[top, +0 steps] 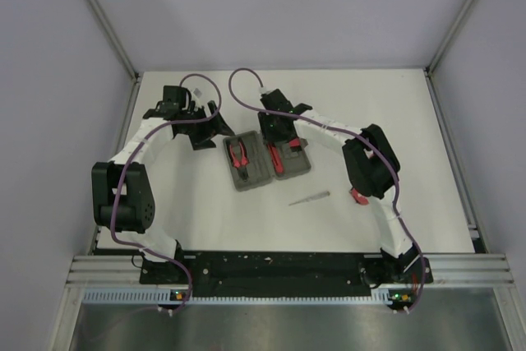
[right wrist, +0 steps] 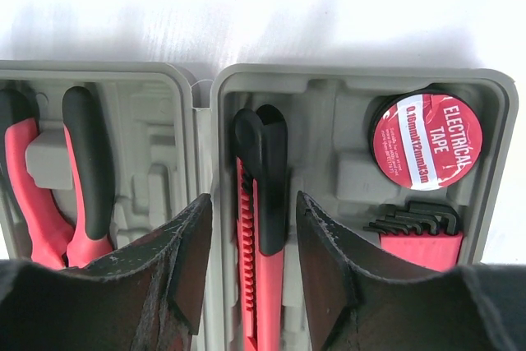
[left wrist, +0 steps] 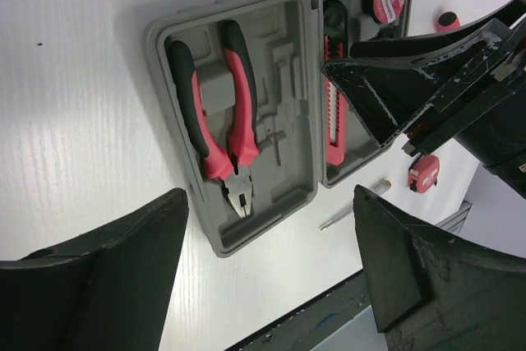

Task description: Pack the tool kit

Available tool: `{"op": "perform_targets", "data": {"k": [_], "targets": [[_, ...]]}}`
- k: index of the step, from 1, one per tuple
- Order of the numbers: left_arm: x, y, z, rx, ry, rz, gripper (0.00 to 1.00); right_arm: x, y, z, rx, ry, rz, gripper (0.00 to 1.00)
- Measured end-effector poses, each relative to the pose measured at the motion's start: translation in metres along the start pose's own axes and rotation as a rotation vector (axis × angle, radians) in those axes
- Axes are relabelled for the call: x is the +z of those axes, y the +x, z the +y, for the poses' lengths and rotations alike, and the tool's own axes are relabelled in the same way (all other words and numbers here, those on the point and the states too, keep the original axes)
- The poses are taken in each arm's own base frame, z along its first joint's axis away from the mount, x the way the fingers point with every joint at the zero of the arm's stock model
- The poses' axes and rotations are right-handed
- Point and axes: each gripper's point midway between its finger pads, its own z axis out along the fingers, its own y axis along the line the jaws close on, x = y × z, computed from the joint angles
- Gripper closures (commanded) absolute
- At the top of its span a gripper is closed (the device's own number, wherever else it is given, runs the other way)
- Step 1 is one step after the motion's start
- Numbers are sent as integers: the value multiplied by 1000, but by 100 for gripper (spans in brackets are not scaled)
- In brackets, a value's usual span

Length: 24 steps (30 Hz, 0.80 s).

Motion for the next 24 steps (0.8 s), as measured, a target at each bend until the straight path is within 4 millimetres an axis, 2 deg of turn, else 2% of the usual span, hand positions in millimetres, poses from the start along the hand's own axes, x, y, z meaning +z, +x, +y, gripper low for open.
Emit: {"op": "perform_targets", "data": {"k": [6, 12, 14, 17, 21, 24], "targets": [[0, -1, -9, -3, 43, 4, 22, -3, -1, 1, 6, -1, -3, 58], [7, -5, -35, 26, 140, -12, 44, -31, -6, 0, 10, -13, -31, 69], [15, -5, -47, 41, 177, -9, 50, -42, -5, -1, 11, -16, -36, 74], [36, -5, -66, 65, 224, 7, 56, -48, -3, -1, 8, -24, -38, 79], [68, -3, -83, 87, 252, 28, 62, -44, 11, -2, -7, -39, -3, 84], [89, 0, -87, 92, 239, 35, 65, -42, 18, -3, -15, -46, 14, 88]]}}
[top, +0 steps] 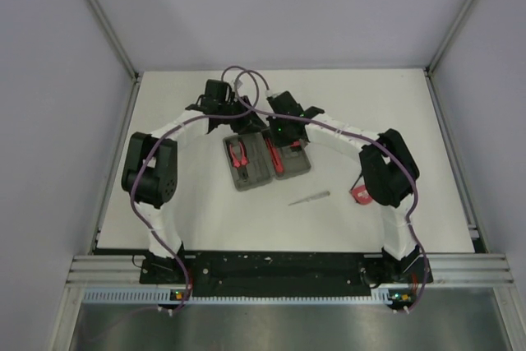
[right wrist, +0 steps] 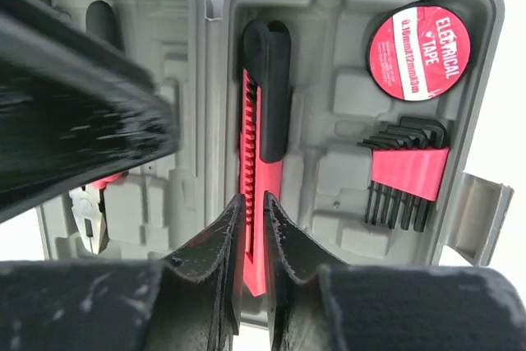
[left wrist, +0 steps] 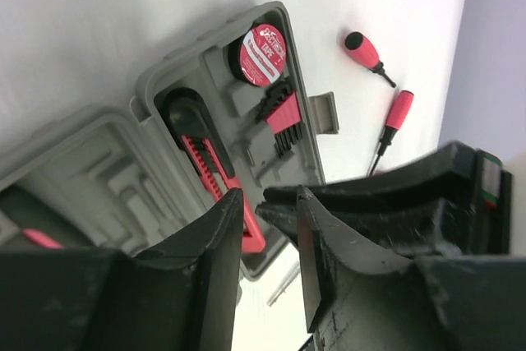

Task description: Pack the tool kit

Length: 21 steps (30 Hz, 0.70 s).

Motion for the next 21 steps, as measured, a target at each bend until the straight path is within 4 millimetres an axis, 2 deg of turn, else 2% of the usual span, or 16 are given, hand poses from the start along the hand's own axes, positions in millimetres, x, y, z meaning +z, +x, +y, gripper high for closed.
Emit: {"op": "perform_targets", "data": {"k": [5, 9, 16, 21], "targets": [[26, 2, 8, 7, -29, 4, 71, 2, 0, 2, -12, -16, -2, 90], [42, 4, 18, -2, -53, 11, 72, 11, 5, 1, -19, -15, 12, 91], [55, 10, 29, -11, -88, 24, 73, 19, 12, -2, -22, -4, 32, 96], [60, 10, 36, 13, -129, 28, 78, 20, 12, -4, -20, 1, 32, 100]]}}
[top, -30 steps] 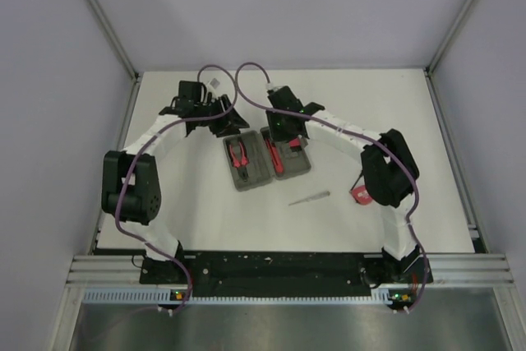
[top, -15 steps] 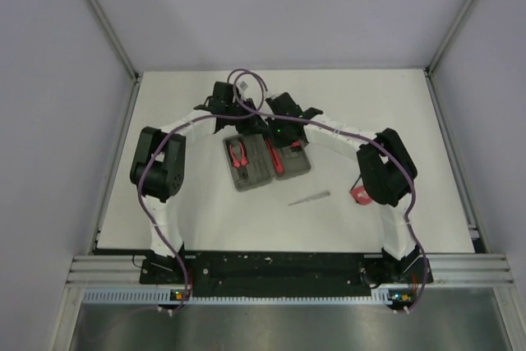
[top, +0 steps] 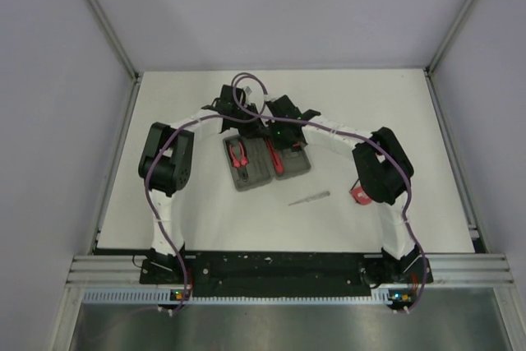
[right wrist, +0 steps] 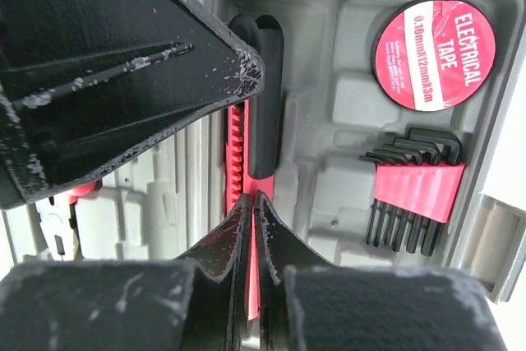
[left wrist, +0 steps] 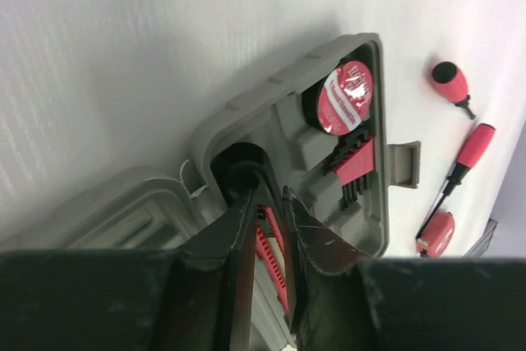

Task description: Pack the tool kit

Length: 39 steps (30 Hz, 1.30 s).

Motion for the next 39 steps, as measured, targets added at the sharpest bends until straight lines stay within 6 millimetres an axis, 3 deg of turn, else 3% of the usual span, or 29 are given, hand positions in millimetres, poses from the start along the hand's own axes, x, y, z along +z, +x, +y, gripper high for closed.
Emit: {"op": "perform_targets", "data": {"k": [9, 39], "targets": [[2, 6, 9, 4, -49, 22, 81, 4, 0, 0, 8, -5, -12, 100], [8, 9, 6, -24, -171, 41, 78, 11, 1, -1, 132, -29, -76, 100]]}}
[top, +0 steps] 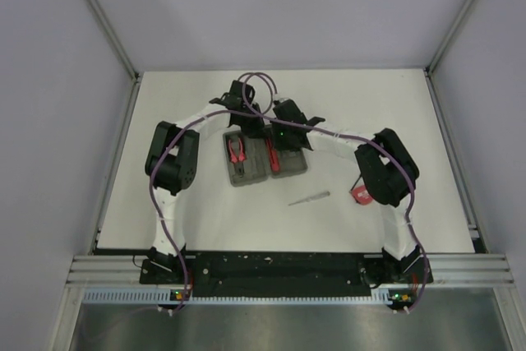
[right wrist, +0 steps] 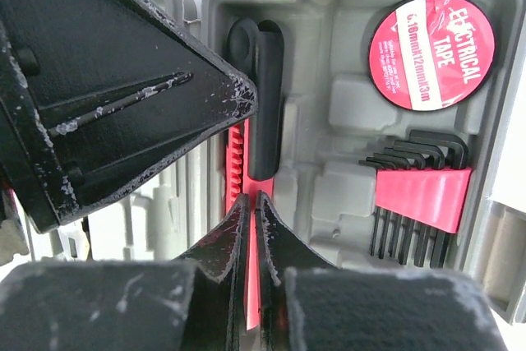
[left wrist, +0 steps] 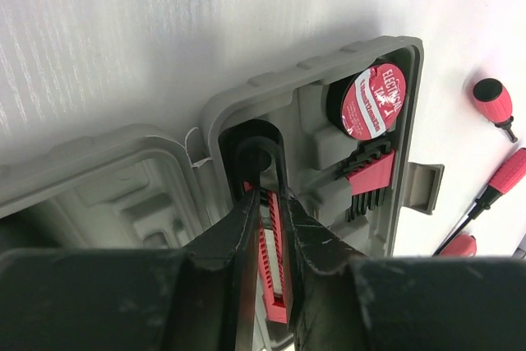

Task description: Pack the tool kit

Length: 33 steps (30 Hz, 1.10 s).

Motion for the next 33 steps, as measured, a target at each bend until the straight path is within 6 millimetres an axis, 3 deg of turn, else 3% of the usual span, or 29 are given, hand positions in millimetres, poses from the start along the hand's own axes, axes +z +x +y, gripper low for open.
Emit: {"op": "perform_targets", "data": {"k": [9, 18, 21, 33], "targets": [[3, 3, -8, 28, -22, -17, 75, 2, 6, -2, 76, 8, 3, 100], [5, 9, -10, 34, -36, -14, 92, 5, 15, -6, 133, 31, 24, 100], [9, 23, -14, 40, -38, 25, 92, 7, 16, -8, 152, 40, 22, 100], [6, 24, -21, 60, -39, 34, 83, -2, 8, -6, 166, 53, 3, 99]]}}
